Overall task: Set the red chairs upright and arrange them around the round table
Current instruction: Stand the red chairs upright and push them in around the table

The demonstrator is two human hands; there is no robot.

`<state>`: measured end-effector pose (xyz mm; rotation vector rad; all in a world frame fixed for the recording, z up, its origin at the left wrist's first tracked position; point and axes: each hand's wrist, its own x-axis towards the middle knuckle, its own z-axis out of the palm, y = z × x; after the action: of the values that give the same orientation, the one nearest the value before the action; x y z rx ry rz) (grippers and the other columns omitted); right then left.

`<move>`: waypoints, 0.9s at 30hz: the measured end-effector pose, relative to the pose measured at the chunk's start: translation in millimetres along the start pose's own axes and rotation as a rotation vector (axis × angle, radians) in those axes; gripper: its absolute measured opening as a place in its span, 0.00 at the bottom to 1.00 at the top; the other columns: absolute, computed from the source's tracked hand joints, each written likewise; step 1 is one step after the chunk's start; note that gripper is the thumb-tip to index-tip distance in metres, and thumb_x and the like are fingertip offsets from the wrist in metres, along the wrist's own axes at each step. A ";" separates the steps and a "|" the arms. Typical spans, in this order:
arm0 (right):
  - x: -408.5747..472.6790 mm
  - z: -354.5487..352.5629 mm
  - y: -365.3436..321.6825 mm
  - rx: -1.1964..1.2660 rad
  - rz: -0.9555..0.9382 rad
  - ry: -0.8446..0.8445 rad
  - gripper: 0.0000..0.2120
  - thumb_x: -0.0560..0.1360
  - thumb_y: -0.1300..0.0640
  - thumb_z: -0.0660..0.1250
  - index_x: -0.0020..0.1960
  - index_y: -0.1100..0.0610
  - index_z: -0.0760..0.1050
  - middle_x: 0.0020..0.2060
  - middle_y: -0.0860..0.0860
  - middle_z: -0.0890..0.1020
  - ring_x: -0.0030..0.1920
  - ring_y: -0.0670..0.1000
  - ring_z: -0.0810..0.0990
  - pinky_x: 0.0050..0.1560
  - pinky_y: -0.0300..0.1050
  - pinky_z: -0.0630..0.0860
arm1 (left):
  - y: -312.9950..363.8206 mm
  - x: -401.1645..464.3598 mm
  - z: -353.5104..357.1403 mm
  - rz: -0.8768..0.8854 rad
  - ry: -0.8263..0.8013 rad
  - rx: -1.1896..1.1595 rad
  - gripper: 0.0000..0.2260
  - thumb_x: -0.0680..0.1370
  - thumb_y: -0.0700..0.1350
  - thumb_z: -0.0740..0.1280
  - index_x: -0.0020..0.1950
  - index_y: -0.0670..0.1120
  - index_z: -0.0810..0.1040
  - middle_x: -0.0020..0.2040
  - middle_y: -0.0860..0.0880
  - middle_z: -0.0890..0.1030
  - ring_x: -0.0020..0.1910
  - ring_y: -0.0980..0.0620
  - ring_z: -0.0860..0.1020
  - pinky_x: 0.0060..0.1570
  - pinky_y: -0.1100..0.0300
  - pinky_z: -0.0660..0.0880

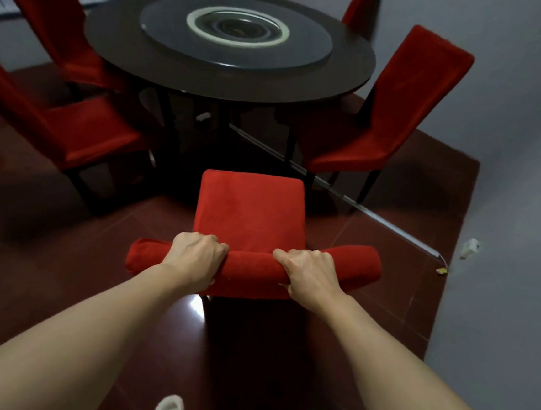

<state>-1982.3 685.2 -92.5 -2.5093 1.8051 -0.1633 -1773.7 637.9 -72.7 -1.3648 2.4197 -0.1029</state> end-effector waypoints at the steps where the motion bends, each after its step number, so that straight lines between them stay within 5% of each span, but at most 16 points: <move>1: -2.3 -1.0 6.0 -0.005 -0.018 0.003 0.15 0.71 0.53 0.71 0.55 0.53 0.73 0.43 0.50 0.81 0.44 0.55 0.81 0.37 0.45 0.64 | 6.8 -1.6 -1.0 -0.017 -0.004 0.000 0.17 0.72 0.53 0.70 0.59 0.51 0.73 0.55 0.52 0.78 0.54 0.48 0.79 0.48 0.56 0.74; 15: 52.5 -7.3 46.2 0.009 -0.080 0.044 0.18 0.70 0.49 0.73 0.56 0.52 0.73 0.49 0.49 0.80 0.50 0.55 0.79 0.49 0.49 0.71 | -7.1 39.4 -23.9 -0.124 0.037 -0.048 0.19 0.68 0.56 0.73 0.54 0.52 0.74 0.52 0.53 0.78 0.52 0.49 0.79 0.43 0.57 0.71; 22: 55.4 -5.5 67.1 -0.130 -0.231 0.193 0.28 0.52 0.36 0.79 0.42 0.52 0.75 0.29 0.47 0.77 0.27 0.50 0.77 0.25 0.41 0.68 | -4.2 32.9 -22.3 -0.208 0.081 -0.151 0.22 0.68 0.64 0.70 0.55 0.54 0.73 0.52 0.55 0.75 0.54 0.53 0.76 0.46 0.57 0.73; 27: 64.3 -3.2 78.9 -0.129 -0.400 0.243 0.26 0.53 0.38 0.80 0.42 0.53 0.76 0.27 0.47 0.75 0.23 0.49 0.75 0.22 0.38 0.61 | 3.1 37.1 -28.1 -0.260 0.040 -0.151 0.22 0.69 0.62 0.71 0.56 0.52 0.72 0.54 0.53 0.75 0.56 0.52 0.75 0.46 0.57 0.72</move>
<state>-2036.7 599.2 -93.4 -3.0350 1.3914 -0.3933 -1803.2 605.3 -57.4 -1.7570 2.3092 -0.0138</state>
